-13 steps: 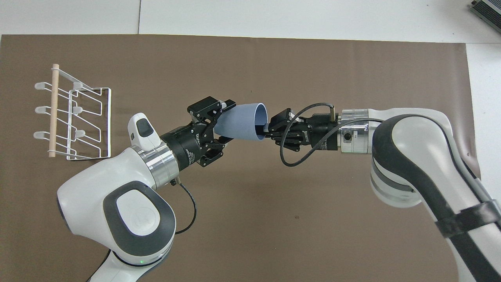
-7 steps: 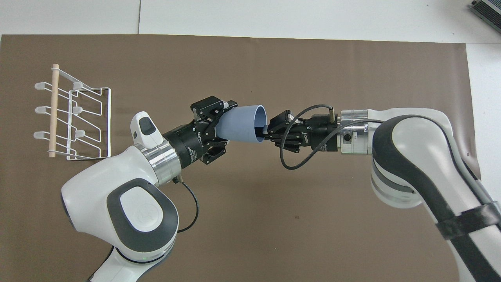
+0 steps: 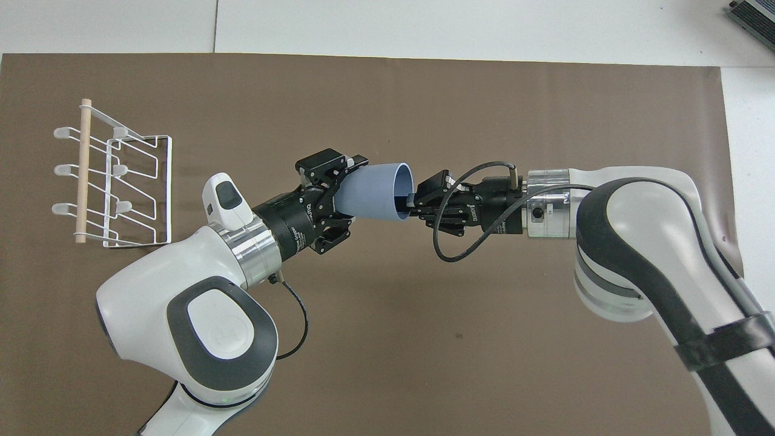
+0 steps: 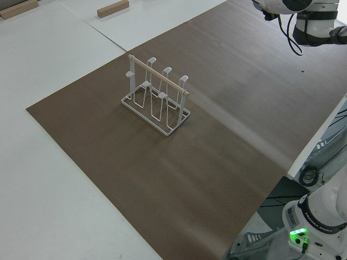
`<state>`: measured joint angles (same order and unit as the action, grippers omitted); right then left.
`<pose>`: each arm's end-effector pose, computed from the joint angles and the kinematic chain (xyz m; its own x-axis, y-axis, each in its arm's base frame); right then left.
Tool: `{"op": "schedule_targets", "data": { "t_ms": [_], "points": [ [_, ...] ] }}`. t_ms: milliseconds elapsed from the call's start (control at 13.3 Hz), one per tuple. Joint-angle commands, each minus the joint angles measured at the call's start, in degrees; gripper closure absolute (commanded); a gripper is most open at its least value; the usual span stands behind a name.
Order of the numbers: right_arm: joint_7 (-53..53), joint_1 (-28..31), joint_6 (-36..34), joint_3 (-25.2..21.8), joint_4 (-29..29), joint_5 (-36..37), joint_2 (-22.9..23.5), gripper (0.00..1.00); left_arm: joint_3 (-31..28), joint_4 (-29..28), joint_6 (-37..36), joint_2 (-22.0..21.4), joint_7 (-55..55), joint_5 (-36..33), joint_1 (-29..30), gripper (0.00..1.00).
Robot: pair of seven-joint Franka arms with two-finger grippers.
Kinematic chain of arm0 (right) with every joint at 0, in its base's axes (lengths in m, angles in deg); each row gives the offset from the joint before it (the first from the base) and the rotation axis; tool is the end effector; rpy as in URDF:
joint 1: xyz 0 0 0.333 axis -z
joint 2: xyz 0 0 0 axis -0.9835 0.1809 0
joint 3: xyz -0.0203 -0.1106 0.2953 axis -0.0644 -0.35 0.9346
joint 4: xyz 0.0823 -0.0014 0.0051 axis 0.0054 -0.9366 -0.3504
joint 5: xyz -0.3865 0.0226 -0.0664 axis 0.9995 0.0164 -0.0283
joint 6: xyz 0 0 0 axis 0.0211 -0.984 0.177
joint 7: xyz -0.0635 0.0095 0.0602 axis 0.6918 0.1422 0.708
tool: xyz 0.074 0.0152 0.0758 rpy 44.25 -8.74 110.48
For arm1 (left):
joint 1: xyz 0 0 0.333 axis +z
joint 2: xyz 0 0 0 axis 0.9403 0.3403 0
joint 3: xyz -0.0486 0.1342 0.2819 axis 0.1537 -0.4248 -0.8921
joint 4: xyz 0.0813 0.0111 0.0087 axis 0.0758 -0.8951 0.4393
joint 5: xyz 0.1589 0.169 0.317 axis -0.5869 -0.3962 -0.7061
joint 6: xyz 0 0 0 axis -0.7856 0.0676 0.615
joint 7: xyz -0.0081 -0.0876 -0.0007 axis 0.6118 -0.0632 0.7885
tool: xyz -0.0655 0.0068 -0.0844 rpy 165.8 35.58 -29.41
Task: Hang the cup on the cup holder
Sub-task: 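Pull the cup away with the left gripper while the right releases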
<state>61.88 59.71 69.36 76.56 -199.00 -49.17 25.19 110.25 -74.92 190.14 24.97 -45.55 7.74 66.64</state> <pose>0.5489 0.2201 0.4585 0.9205 -0.1913 -0.3406 -0.3860 -0.3110 -0.8685 0.4798 -0.3011 0.4829 0.5668 0.6797 -0.4656 0.6556 -0.0298 0.7545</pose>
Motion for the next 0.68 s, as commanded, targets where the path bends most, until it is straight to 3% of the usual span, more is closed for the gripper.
{"op": "schedule_targets", "data": {
  "t_ms": [0, 301, 602],
  "points": [
    [-0.83, 0.27, 0.15, 0.04, 0.01, 1.04, -0.83, 0.0, 0.71, -0.48, 1.95, 0.39, -0.57, -0.5, 0.12, 1.0],
    [-1.1, 1.41, 0.06, -0.23, 0.36, 7.08, -0.57, 0.0, 0.45, -0.74, 3.01, 0.65, -1.54, -6.03, 0.91, 1.0],
    [0.57, 4.91, 0.42, -0.32, 3.79, 28.05, -0.31, 0.0, -3.49, -1.45, 2.57, 1.44, -1.62, -19.71, 2.23, 1.0]
  ]
}}
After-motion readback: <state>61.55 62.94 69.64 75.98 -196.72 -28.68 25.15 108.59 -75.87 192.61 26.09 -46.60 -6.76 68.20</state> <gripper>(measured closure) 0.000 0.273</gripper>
